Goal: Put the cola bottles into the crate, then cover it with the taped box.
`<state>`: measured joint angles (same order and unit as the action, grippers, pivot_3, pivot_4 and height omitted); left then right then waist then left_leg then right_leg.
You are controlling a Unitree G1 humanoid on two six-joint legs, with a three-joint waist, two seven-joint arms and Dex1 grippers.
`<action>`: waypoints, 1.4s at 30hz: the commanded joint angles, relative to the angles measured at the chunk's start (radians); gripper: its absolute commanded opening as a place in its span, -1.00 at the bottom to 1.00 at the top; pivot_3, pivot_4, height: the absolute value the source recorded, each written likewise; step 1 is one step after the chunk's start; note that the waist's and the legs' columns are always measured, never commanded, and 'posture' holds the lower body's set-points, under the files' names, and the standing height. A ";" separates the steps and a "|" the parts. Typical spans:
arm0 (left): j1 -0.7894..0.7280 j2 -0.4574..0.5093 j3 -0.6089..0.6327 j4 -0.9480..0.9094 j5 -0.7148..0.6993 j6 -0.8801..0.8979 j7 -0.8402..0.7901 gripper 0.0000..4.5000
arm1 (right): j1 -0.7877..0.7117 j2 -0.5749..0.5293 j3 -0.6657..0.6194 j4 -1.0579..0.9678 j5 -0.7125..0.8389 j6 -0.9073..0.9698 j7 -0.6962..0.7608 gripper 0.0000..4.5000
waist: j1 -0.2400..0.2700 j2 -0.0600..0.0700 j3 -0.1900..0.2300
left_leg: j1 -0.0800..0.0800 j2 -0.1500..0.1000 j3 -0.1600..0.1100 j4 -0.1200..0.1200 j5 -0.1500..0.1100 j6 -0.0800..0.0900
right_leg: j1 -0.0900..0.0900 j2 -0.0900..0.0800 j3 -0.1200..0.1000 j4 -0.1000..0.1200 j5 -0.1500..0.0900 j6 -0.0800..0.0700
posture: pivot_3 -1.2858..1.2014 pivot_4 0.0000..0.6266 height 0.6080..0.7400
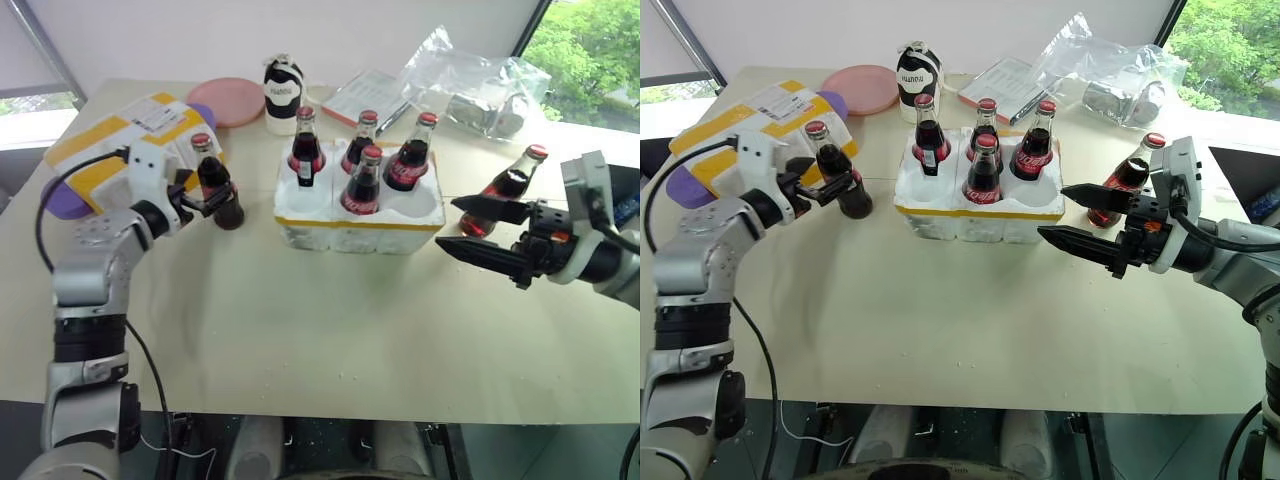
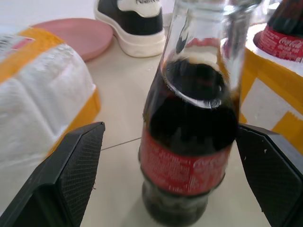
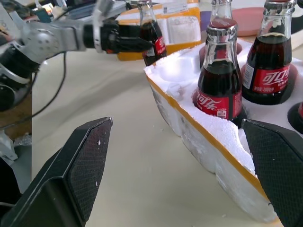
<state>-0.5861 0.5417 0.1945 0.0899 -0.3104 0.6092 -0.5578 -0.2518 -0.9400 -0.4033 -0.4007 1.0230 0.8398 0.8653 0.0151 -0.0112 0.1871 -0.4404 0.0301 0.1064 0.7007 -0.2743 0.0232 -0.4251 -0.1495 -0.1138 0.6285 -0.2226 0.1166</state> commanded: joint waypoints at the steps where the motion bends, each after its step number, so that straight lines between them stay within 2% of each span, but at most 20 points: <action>1: -0.082 -0.009 -0.030 0.089 0.029 -0.063 0.002 0.99 | -0.025 0.009 -0.020 -0.019 0.024 -0.010 -0.009 1.00 | -0.001 0.000 0.000 | 0.000 0.000 0.000 0.000 0.000 0.000 | 0.000 0.000 0.000 0.000 0.000 0.000 | 0.03 -0.52 1.00; 7: -0.113 -0.014 -0.057 0.191 0.055 -0.115 -0.015 0.99 | -0.017 0.017 -0.023 -0.034 0.027 -0.010 -0.022 1.00 | -0.003 0.000 0.000 | 0.000 0.000 0.001 0.000 0.000 0.000 | 0.000 0.000 0.000 0.000 0.000 0.000 | 0.03 -0.52 1.00; 10: -0.110 -0.012 -0.056 0.187 0.047 -0.123 -0.028 0.62 | -0.013 0.016 -0.031 -0.036 0.030 -0.007 -0.029 1.00 | -0.002 0.000 0.000 | 0.000 0.000 0.001 0.000 0.000 0.000 | 0.000 0.000 0.000 0.000 0.000 0.000 | 0.03 -0.52 1.00; 12: -0.105 0.002 -0.048 0.162 0.031 -0.093 -0.046 0.25 | -0.006 0.016 -0.036 -0.041 0.036 -0.005 -0.037 1.00 | -0.001 0.000 0.000 | 0.000 0.000 0.001 0.000 0.000 0.000 | 0.000 0.000 0.000 0.000 0.000 0.000 | 0.03 -0.52 1.00; 17: -0.140 0.071 -0.021 0.084 -0.030 -0.006 -0.126 0.27 | 0.003 0.013 -0.039 -0.049 0.046 -0.003 -0.048 1.00 | -0.003 -0.001 0.000 | -0.001 0.001 0.000 0.000 0.000 0.000 | -0.001 0.000 0.000 0.000 0.000 0.000 | 0.03 -0.52 1.00; 24: -0.375 0.160 -0.006 0.043 -0.188 0.181 -0.265 0.27 | -0.009 0.011 -0.029 -0.038 0.038 -0.005 -0.051 1.00 | 0.006 -0.006 0.004 | -0.003 0.000 0.000 0.000 0.000 -0.001 | -0.002 0.000 -0.001 0.000 0.000 0.000 | 0.03 -0.52 1.00; 27: -0.482 0.147 -0.019 0.072 -0.232 0.219 -0.305 0.27 | -0.004 0.015 -0.038 -0.039 0.042 -0.006 -0.058 1.00 | 0.005 -0.006 0.004 | -0.003 0.000 0.000 0.000 0.000 0.000 | -0.001 0.000 -0.001 0.000 0.000 0.000 | 0.03 -0.52 1.00; 30: -0.529 0.105 -0.036 0.090 -0.275 0.251 -0.339 0.27 | 0.005 0.019 -0.044 -0.040 0.038 -0.010 -0.066 1.00 | 0.000 -0.006 0.003 | -0.002 0.000 0.001 0.000 0.000 0.000 | -0.001 0.000 -0.001 0.000 0.000 0.000 | 0.03 -0.52 1.00; 34: -0.514 0.056 -0.156 0.086 -0.223 0.189 -0.409 0.27 | 0.016 0.029 -0.052 -0.048 0.036 -0.015 -0.089 1.00 | -0.002 -0.006 0.003 | -0.002 0.000 0.002 0.000 0.001 -0.001 | -0.001 0.000 -0.001 0.000 0.000 0.000 | 0.03 -0.52 1.00; 42: -0.499 0.007 -0.315 0.167 -0.091 0.025 -0.494 0.27 | 0.079 0.040 -0.096 -0.087 0.047 -0.021 -0.115 1.00 | -0.001 -0.006 0.003 | -0.002 0.000 0.002 0.000 0.001 -0.001 | -0.001 0.001 -0.001 0.000 0.000 0.000 | 0.03 -0.52 1.00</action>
<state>-1.0656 0.5506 -0.1254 0.2687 -0.4196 0.6958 -1.0359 -0.1727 -0.9086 -0.4569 -0.4513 1.0491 0.8375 0.7540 0.0138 -0.0171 0.1906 -0.4425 0.0301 0.1086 0.7005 -0.2735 0.0222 -0.4266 -0.1490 -0.1147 0.6283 -0.2227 0.1170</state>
